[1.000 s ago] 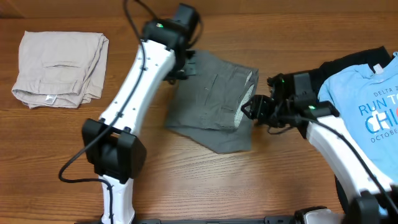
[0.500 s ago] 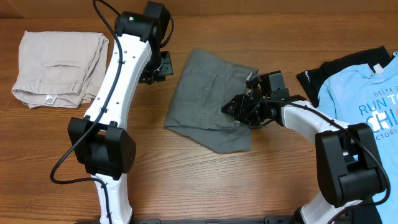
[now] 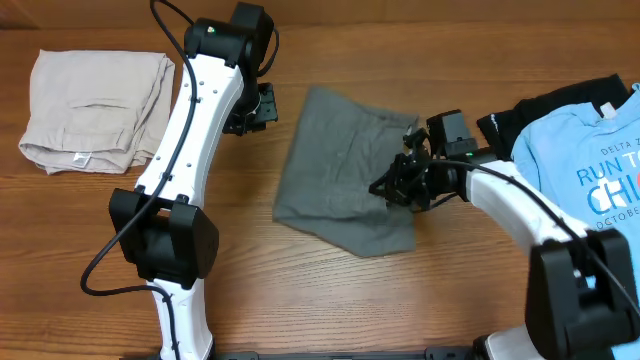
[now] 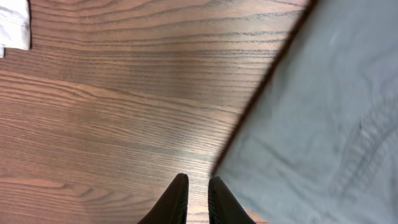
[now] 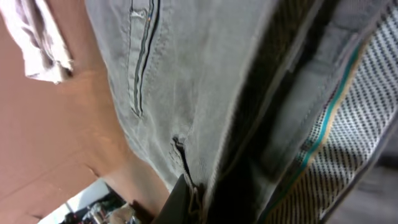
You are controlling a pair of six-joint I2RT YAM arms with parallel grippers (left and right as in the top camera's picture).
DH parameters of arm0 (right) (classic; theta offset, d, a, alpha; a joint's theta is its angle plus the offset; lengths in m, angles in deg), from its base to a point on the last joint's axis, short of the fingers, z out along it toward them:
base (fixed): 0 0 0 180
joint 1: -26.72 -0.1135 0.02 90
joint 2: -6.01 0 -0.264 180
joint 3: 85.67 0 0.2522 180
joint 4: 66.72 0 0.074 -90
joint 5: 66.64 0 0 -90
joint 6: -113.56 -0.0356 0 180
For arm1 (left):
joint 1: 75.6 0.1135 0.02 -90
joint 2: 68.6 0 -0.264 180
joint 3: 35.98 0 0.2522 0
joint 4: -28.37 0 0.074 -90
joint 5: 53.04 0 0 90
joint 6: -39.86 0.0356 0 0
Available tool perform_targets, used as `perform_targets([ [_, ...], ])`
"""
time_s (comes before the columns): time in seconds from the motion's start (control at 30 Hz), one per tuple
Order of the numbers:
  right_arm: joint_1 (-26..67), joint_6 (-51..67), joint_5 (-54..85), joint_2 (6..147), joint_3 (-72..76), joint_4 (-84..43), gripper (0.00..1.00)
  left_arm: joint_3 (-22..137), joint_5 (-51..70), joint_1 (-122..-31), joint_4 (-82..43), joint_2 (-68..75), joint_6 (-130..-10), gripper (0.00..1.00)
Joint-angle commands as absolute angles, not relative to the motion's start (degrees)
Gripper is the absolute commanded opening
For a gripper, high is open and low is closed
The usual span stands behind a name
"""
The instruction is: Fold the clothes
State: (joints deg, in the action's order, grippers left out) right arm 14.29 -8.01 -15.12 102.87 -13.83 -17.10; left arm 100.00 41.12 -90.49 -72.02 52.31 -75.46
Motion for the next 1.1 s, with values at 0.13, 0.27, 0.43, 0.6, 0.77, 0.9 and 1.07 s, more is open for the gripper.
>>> perform_targets([
  [0.13,13.61,-7.57,-0.94,100.64,-16.12,-11.16,0.04,99.82,42.09,-90.62,-71.37,52.37,-74.55,0.16],
  [0.27,13.61,-7.99,4.42,100.64,-20.14,-11.85,0.04,99.82,42.06,-90.62,-70.86,52.37,-74.55,0.17],
  [0.43,13.61,-8.01,11.15,100.64,-21.28,-8.97,0.04,99.82,42.09,-90.62,-70.82,52.37,-74.55,0.18],
  [0.6,13.59,-8.01,11.35,100.64,-21.30,-8.40,0.15,99.82,42.06,-90.62,-70.86,52.37,-74.55,0.19],
  [0.77,14.81,-6.41,9.05,99.92,-16.03,-2.06,0.41,99.82,42.06,-90.62,-70.84,52.37,-74.55,0.21],
  [0.9,16.26,-1.32,9.25,96.66,-0.19,8.80,0.55,99.82,42.02,-90.62,-70.80,52.37,-74.55,0.24],
  [1.07,16.58,0.01,10.17,96.62,7.00,7.20,0.25,99.82,38.06,-90.65,-70.80,52.37,-74.26,0.08],
])
